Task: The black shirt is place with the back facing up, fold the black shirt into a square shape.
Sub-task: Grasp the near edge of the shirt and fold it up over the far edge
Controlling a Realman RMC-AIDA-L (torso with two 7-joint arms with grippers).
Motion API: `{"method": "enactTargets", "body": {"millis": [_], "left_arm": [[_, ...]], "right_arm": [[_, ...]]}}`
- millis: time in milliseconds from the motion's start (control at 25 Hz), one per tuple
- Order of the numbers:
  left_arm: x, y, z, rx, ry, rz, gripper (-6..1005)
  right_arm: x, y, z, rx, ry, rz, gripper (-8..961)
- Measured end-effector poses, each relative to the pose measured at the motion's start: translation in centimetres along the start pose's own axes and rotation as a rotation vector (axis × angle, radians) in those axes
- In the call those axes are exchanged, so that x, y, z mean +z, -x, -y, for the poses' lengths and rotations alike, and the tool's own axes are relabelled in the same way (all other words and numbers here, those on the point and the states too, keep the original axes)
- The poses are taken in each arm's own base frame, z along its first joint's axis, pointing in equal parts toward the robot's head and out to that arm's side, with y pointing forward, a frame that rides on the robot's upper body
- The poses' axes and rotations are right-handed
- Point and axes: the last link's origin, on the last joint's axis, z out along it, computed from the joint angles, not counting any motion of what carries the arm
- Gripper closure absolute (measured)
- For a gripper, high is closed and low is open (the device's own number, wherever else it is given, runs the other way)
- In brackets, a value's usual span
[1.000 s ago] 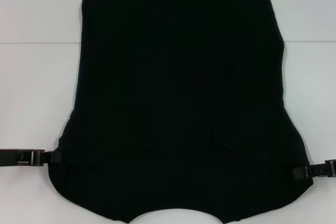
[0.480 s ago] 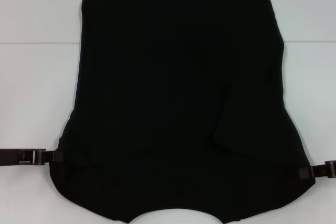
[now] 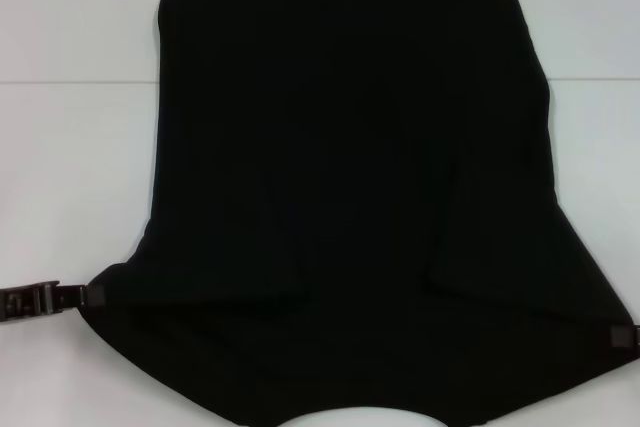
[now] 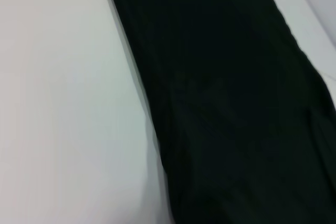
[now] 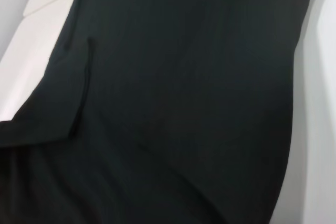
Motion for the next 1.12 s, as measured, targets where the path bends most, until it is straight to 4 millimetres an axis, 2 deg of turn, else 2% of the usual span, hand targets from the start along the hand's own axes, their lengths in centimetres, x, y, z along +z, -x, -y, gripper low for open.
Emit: {"method": "enactTargets", "body": {"millis": [520,800,960,1120], "left_arm": [[-0.6,4.4,-1.3,-0.047,0.162,0.048,928],[-0.9,6.0,-1.7,-0.072,0.207,0.059,925],[-0.6,5.5,-2.1,-0.066,0.235,0.045,923],[0.2,2.0,-2.7,-0.015,0.258,-0.012,921]], "right_arm": [[-2.8,-4.2,1.1,0.003,0.018,0.063,888],[-3.9,-5.3,1.1,0.005,0.034,0.076,888],[-4.2,-4.5,0.8,-0.015,0.056,0.093,888],[-4.1,-1.6,0.2,-0.058,0.069,0.147,887]]}}
